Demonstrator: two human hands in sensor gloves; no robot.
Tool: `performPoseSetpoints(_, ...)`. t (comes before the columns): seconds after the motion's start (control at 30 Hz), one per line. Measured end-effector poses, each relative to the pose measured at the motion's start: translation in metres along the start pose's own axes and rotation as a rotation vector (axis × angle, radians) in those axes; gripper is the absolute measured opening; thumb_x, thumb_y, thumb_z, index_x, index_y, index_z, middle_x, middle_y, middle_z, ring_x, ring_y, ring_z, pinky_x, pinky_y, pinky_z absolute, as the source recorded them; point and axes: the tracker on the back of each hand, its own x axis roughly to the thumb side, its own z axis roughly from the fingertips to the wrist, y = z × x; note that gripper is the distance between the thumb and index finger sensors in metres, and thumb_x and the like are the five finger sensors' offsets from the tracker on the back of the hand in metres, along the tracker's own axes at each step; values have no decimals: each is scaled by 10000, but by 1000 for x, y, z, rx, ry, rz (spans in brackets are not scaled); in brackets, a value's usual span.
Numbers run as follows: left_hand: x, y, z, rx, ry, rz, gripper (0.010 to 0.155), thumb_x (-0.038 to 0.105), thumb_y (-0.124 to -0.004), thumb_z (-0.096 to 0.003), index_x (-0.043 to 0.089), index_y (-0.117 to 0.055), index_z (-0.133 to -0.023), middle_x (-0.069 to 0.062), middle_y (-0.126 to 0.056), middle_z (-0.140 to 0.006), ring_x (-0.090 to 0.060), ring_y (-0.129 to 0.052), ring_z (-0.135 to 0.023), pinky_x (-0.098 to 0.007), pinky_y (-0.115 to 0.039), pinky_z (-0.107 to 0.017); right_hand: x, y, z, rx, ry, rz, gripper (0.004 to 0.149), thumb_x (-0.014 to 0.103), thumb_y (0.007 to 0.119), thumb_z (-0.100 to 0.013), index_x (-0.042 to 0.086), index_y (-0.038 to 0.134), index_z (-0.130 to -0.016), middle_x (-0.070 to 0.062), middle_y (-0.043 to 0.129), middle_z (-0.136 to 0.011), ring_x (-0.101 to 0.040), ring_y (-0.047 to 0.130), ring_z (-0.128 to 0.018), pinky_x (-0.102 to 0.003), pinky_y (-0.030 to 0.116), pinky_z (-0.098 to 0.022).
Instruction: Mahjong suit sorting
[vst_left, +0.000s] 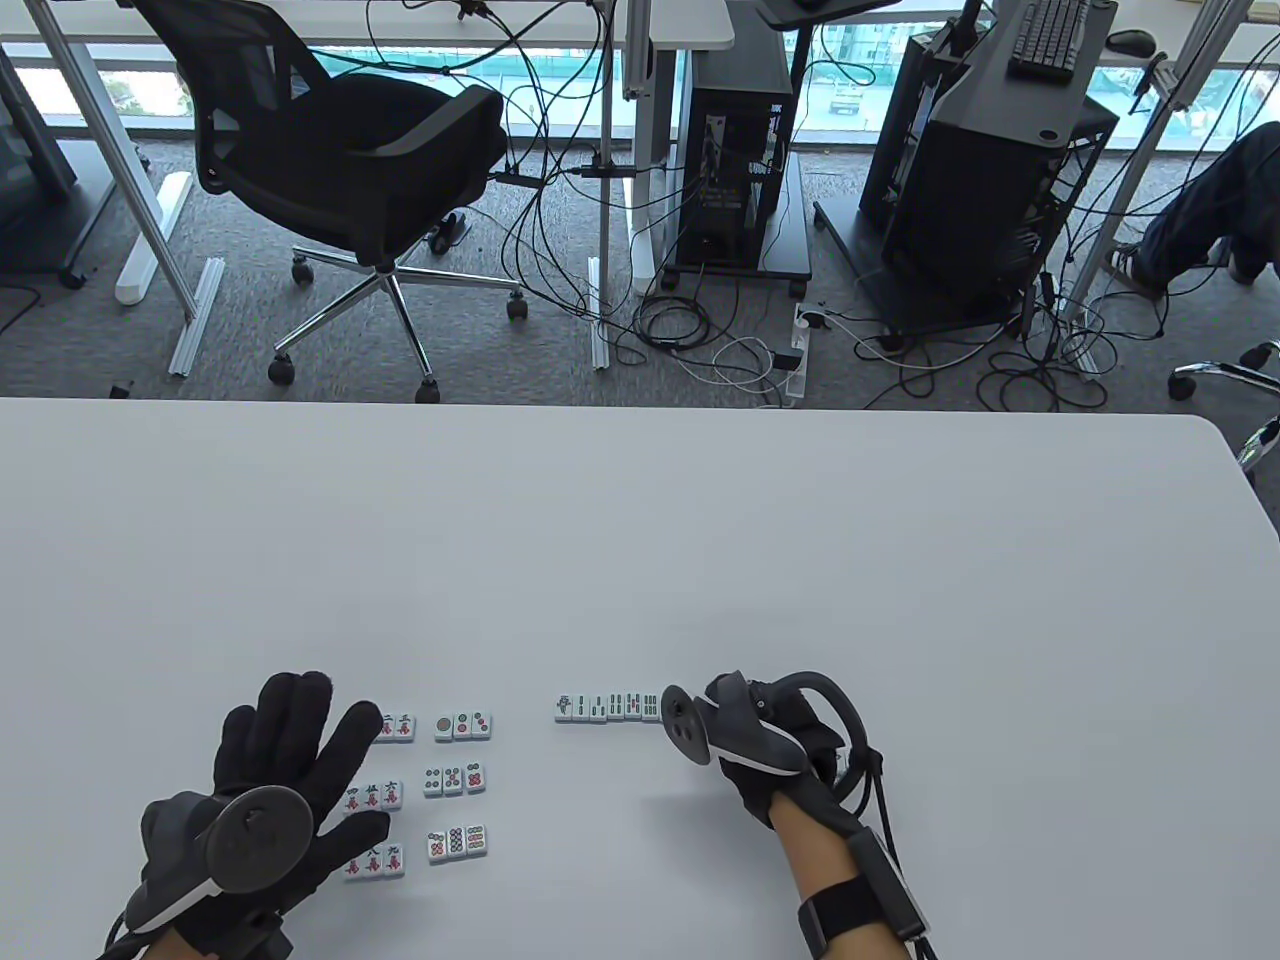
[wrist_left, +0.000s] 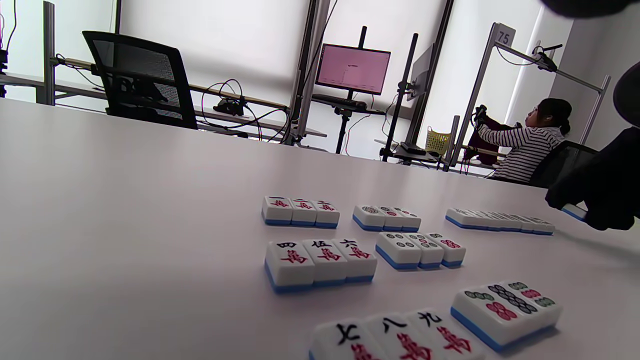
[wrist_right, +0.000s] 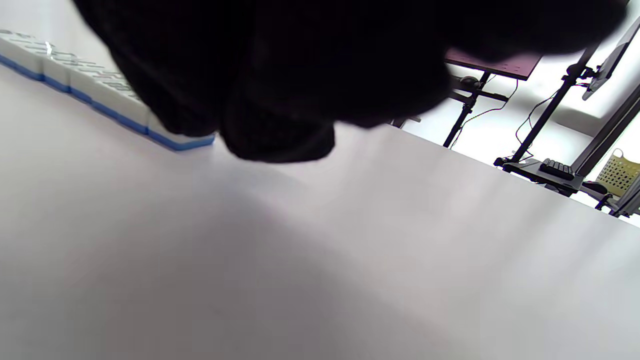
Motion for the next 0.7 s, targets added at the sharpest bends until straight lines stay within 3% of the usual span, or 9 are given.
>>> performPoseSetpoints(0.37, -1, 0, 1, 5, -3, 4, 853, 744, -608, -363, 419, -280, -1081, 128, 83, -1099, -205, 69, -1100, -576, -106, -800, 19, 10, -24, 78, -13, 64, 549, 347, 847, -382, 110, 770, -871, 3, 977, -461, -128, 925, -180, -293, 846, -148)
performPoseSetpoints(0.7, -1, 0, 1, 0, -3, -2, 853, 743, -608, -364, 417, -282, -1082, 126, 81, -1099, -207, 67, -1100, -576, -106, -800, 14, 5, -14, 42, -27, 51, 616, 367, 832, -388, 134, 690, -940, -1, 975, -516, -136, 943, -226, -298, 859, -182)
